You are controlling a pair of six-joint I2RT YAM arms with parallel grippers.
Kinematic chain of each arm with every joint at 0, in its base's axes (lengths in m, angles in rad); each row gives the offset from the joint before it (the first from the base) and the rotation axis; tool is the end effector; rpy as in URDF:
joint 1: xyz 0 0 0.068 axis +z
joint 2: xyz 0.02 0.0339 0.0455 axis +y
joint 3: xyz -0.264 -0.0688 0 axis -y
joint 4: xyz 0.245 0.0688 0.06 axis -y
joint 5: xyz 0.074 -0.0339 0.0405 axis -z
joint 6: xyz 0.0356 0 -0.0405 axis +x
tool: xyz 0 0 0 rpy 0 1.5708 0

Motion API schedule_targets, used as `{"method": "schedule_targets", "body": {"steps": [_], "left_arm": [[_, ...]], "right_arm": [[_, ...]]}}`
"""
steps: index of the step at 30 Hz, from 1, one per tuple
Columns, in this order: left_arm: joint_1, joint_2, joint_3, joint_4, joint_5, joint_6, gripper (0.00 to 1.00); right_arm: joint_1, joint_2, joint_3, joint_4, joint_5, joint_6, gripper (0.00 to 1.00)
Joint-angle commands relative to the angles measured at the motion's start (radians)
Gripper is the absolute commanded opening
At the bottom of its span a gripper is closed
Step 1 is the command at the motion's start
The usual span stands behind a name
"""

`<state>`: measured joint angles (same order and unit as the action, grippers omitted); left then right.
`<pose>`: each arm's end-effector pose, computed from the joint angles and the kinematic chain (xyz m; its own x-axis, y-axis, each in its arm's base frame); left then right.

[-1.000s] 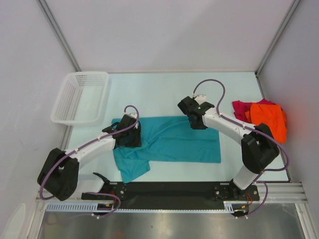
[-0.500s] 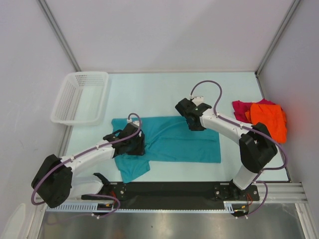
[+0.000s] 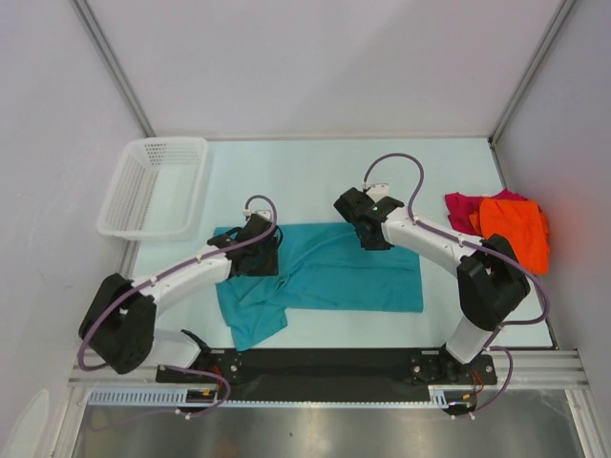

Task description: Fold and stack the t-shirts

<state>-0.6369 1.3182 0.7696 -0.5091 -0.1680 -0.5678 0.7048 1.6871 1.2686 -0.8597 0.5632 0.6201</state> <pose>0.2028 -0.1426 0.1975 -0.8703 -0.0157 -0.4922 0.0620 0.9880 -0.1412 0.2629 0.1986 0.2313 -0.8438 -0.0726 -0.5318 0.0735 0.9659 -0.2484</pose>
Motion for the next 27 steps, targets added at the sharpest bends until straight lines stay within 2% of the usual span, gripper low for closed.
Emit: {"method": "schedule_targets", "body": {"steps": [1, 8, 17, 20, 27], "left_arm": [[0.029, 0.079, 0.079, -0.014, -0.057, -0.015, 0.51], [0.072, 0.193, 0.082, 0.049, -0.064, -0.027, 0.46], [0.178, 0.110, 0.166, -0.112, -0.151, -0.011, 0.45], [0.204, 0.087, 0.203, -0.155, -0.169, 0.014, 0.50], [0.327, 0.110, 0.238, -0.155, -0.162, 0.051, 0.52]], "right_arm": [[0.005, -0.009, 0.037, -0.013, 0.037, 0.012, 0.22], [0.005, -0.010, 0.044, -0.016, 0.040, 0.007, 0.22], [-0.005, -0.006, 0.046, -0.001, 0.046, -0.013, 0.22], [-0.005, 0.005, 0.048, 0.014, 0.033, -0.019, 0.22], [-0.005, 0.031, 0.058, 0.030, 0.018, -0.023, 0.22]]}}
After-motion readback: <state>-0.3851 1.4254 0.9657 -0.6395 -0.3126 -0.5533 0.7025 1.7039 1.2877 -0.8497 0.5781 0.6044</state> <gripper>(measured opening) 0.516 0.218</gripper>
